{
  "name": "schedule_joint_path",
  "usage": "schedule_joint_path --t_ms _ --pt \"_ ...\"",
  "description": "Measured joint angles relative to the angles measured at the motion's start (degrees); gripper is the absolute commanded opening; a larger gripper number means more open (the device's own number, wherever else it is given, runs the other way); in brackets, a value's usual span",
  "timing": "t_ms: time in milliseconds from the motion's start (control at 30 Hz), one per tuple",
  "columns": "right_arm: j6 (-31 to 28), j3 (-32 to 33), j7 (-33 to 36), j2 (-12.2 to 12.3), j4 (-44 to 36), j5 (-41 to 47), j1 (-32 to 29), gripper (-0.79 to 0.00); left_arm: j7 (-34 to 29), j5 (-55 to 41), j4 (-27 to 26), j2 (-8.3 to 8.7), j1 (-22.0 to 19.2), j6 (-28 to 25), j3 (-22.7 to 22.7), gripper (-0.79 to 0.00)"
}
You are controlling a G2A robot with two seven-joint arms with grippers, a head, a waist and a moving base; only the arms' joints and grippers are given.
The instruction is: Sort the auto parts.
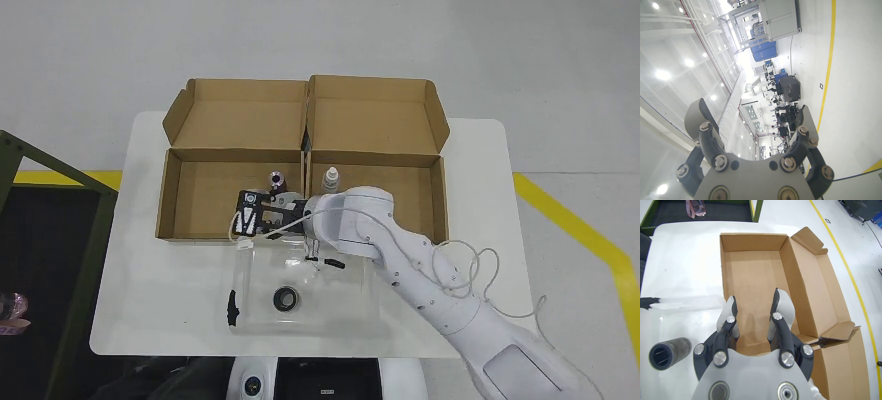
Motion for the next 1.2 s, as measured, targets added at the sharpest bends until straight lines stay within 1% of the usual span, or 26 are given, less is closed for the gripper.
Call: schedule_joint_path --t_ms 100,300,600,733,1000,1200 --pt "-2.0 2.2 0.0 1.3 -4.7 -1.1 -4.5 -0.434 0.0 0.0 0.0 0.0 0.0 0.0 0.0 0.0" --pt "-5.2 5.3 -0.4 3.0 -11.9 -2.6 -10.6 -0.422 0.0 0.0 0.0 0.0 0.0 0.0 0.0 0.0" --pt "-9.1 7.4 0.2 5.1 -17.8 -4.6 -18.1 -0.428 0.0 0.0 0.0 0.0 0.0 0.0 0.0 0.0" --pt "-10.1 7.1 0.3 5.7 -19.2 -5.2 -21.0 -0.413 0.0 0.0 0.0 0.0 0.0 0.0 0.0 0.0" --pt "-12.4 6.9 -0.8 6.9 -19.9 -6.6 -25.3 -0.406 0.0 0.0 0.0 0.0 0.0 0.0 0.0 0.0" --pt "-13.1 6.8 -1.4 7.6 -18.9 -7.5 -26.3 -0.394 0.0 0.0 0.0 0.0 0.0 0.0 0.0 0.0"
